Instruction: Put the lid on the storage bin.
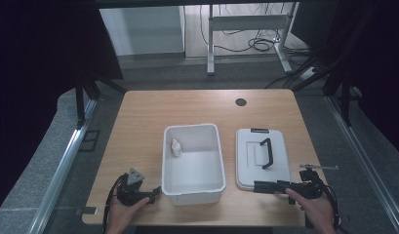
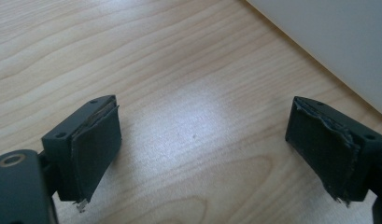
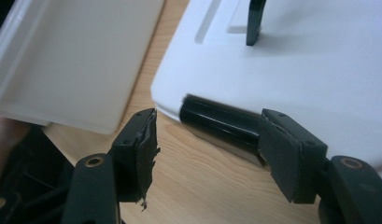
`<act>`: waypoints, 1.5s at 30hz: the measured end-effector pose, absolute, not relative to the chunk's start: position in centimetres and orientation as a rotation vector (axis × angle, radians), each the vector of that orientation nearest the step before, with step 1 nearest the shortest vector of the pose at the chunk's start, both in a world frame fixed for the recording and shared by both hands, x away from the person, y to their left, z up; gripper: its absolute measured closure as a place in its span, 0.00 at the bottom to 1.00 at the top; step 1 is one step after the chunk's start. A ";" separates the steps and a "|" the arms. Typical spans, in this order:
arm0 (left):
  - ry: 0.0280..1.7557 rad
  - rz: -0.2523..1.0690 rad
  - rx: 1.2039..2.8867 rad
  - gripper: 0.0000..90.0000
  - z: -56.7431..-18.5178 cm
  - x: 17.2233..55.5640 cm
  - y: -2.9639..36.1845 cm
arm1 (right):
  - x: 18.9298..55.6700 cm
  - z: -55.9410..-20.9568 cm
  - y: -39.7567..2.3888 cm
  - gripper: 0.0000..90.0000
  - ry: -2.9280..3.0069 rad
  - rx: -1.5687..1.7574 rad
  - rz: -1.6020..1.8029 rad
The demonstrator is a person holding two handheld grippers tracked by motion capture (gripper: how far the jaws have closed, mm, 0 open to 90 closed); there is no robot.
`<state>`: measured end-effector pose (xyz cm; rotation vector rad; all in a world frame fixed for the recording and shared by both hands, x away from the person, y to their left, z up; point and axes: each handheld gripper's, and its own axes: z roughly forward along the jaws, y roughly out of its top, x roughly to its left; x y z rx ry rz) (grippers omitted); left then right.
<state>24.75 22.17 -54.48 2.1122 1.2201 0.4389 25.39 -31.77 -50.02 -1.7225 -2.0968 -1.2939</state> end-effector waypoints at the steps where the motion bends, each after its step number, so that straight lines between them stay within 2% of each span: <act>1: 1.221 0.440 2.111 0.12 -54.5 24.7 22.2 | 25.5 -50.0 -31.8 0.42 -2.110 -1.719 -1.289; 36: 1.205 0.435 2.112 0.14 -54.5 24.3 22.6 | 26.1 -50.0 -32.6 0.43 -2.095 -1.810 -1.280; 45: 1.217 0.439 2.106 0.14 -54.5 24.2 22.5 | 25.4 -48.9 -32.5 0.44 -2.085 -1.778 -1.328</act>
